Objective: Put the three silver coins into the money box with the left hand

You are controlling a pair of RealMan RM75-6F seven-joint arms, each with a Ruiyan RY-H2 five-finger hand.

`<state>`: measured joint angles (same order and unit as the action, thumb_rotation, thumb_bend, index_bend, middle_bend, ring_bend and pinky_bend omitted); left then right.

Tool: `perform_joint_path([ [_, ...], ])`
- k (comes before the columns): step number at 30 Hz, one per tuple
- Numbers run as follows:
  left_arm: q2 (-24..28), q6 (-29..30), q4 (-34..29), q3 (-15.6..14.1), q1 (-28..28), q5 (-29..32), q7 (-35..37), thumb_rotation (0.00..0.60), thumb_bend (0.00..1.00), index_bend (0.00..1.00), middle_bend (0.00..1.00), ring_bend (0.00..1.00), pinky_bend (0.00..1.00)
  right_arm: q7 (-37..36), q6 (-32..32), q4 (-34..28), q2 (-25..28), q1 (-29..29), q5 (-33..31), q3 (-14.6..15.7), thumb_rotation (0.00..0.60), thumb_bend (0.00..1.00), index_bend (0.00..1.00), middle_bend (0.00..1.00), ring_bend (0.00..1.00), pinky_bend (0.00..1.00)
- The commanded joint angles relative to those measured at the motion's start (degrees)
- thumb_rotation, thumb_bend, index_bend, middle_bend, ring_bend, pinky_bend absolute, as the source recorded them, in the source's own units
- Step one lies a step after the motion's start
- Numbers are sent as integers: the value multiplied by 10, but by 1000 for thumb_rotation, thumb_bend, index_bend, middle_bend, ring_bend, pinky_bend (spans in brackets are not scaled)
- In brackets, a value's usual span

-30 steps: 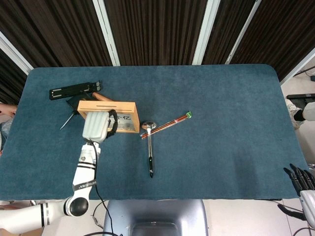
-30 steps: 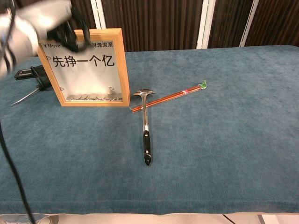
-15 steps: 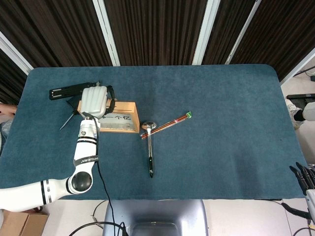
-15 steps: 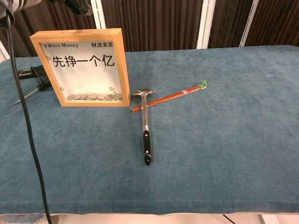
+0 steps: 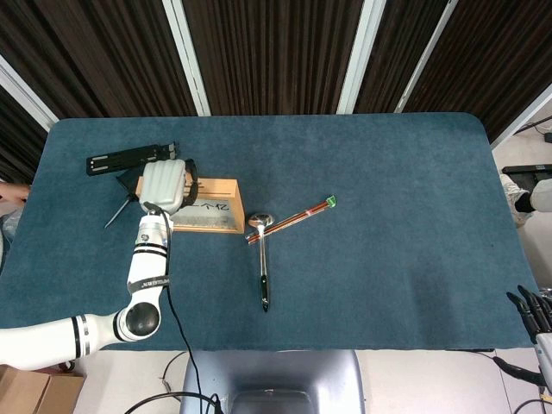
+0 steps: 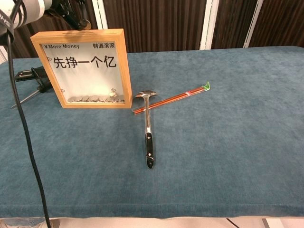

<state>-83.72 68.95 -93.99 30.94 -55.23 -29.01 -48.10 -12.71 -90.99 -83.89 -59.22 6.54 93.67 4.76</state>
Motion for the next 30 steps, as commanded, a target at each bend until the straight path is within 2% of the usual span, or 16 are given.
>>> perform_joint_path([
  [1,2,-2,5,-9,-2,2,10,600,524,729,1000,1000,1000,1,1,-1,0,0,-1,0,600,53,0,0,0,0],
  [7,4,-6,15,-24,-6,5,26,600,525,724,1000,1000,1000,3,2,-1,-1,-1,-1,-1,600,53,0,0,0,0],
  [10,6,-5,17,-29,-8,6,33,600,524,666,1000,1000,1000,4,2,-2,-1,-1,-2,-2,600,53,0,0,0,0],
  [12,8,-4,16,-31,-9,7,36,600,524,546,1000,1000,1000,5,4,-2,-1,-1,-3,-2,600,53,0,0,0,0],
  [14,10,0,12,-31,-9,3,44,600,519,343,1000,1000,1000,6,6,-2,-1,-2,-3,-2,600,53,0,0,0,0],
  [17,20,9,-7,-36,-5,-7,51,600,489,161,1000,1000,1000,8,5,-3,-2,-2,-3,-2,600,53,0,0,0,0],
  [20,41,20,-46,-47,5,-18,50,600,461,83,1000,1000,1000,11,6,-3,-3,-2,-1,-1,600,53,0,0,0,0],
  [26,81,41,-127,-58,28,-41,66,600,448,48,1000,1000,1000,24,3,-6,-7,-1,9,3,600,53,0,0,0,0],
  [28,106,52,-182,-76,54,-85,90,600,439,49,952,988,998,26,-1,-6,-7,0,13,4,600,53,0,0,0,0],
  [30,138,59,-243,-115,96,-153,122,600,432,41,723,815,898,25,-3,-5,-7,1,14,4,600,53,0,0,0,0],
])
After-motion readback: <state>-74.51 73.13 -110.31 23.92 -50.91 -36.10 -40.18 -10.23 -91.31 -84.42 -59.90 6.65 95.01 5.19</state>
